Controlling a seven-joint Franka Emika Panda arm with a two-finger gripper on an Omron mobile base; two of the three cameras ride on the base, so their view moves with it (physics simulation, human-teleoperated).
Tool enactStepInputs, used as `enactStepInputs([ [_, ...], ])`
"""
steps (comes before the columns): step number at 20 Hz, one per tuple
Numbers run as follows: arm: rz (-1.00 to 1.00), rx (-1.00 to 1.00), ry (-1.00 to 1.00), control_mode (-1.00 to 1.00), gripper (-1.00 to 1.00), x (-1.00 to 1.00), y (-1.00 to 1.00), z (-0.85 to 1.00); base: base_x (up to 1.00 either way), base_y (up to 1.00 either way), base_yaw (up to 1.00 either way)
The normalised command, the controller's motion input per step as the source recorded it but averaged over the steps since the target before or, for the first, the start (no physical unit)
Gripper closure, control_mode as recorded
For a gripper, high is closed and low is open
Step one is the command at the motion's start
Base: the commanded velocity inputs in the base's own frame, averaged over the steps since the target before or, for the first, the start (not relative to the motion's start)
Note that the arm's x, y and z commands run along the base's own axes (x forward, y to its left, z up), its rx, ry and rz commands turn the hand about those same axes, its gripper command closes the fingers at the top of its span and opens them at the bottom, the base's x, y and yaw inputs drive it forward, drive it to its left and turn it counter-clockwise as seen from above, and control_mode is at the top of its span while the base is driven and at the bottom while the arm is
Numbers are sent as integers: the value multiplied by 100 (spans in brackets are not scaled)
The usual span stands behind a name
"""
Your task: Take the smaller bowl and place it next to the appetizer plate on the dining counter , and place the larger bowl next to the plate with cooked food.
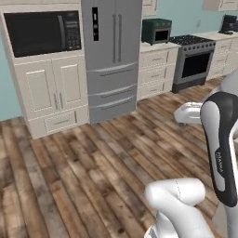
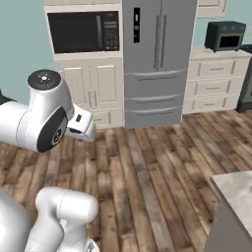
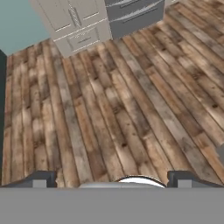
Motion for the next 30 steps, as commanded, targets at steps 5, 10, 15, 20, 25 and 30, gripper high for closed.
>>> enactStepInputs([
  [5,0,0,0,100,-100,0,0,0,100,27,-30],
  [10,0,0,0,100,-100,0,0,0,97,15,-35],
  [15,0,0,0,100,-100,0,0,0,99,0,-39],
  [20,0,0,0,100,-100,0,0,0,88,0,-39],
  [25,0,0,0,100,-100,0,0,0,88,1,-42],
  [30,0,0,0,100,-100,0,0,0,99,12,-42],
])
